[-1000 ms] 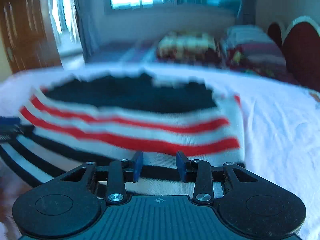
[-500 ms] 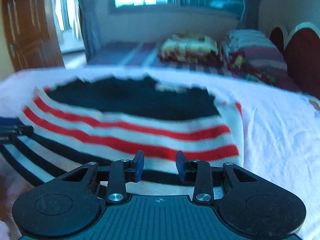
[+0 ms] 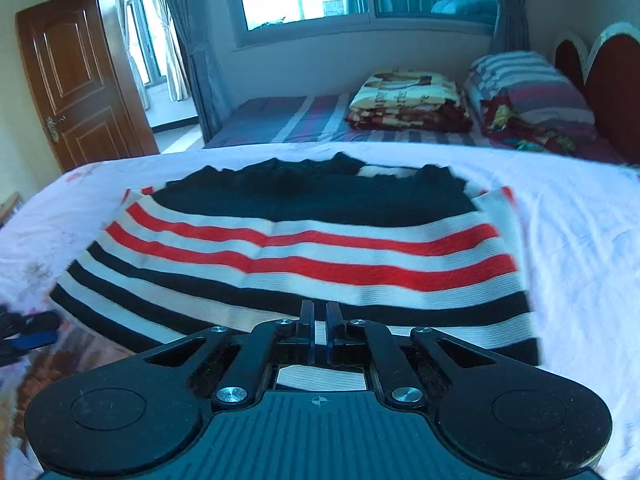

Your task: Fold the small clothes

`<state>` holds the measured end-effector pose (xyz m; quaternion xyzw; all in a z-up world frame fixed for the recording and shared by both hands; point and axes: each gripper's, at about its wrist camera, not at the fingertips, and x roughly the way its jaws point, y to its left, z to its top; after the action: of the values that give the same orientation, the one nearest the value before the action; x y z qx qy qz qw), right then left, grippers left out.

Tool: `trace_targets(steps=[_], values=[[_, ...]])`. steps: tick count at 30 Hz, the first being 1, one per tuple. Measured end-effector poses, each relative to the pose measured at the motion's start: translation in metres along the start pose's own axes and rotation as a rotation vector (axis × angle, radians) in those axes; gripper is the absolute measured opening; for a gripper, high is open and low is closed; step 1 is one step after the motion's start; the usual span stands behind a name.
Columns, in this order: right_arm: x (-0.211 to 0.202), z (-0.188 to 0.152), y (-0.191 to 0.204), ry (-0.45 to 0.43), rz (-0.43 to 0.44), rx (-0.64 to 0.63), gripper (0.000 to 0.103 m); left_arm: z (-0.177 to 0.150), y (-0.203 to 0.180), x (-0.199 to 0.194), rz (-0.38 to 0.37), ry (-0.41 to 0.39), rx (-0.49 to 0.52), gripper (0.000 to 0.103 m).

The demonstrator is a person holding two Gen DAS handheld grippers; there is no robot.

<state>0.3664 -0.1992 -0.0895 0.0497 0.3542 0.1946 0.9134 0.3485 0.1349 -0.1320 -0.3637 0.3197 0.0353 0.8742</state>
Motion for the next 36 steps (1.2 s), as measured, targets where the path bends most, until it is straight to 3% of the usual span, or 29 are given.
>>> trace_targets(steps=[9,12,15,18,28,31,36], values=[[0.023,0.015,0.016,0.010,0.048,0.008,0.000,0.028,0.009,0.064,-0.062,-0.071,-0.220,0.034],[0.032,0.020,0.022,0.014,0.056,-0.003,0.000,0.036,0.002,0.072,-0.040,-0.047,-0.207,0.020],[0.037,0.025,0.029,-0.004,0.066,-0.026,0.000,0.040,-0.004,0.056,-0.091,-0.096,-0.158,0.019],[0.053,0.025,0.030,0.024,0.059,-0.020,0.000,0.036,0.009,0.068,-0.055,-0.044,-0.210,0.019],[0.070,0.014,0.020,0.046,0.070,-0.002,0.000,0.033,0.019,0.064,-0.097,-0.050,-0.192,0.019],[0.070,0.013,0.017,0.041,0.077,0.013,0.000,0.037,0.013,0.048,-0.137,-0.073,-0.171,0.019],[0.069,0.010,0.011,0.027,0.092,0.076,0.000,0.050,-0.039,0.023,-0.251,-0.093,-0.018,0.018]])
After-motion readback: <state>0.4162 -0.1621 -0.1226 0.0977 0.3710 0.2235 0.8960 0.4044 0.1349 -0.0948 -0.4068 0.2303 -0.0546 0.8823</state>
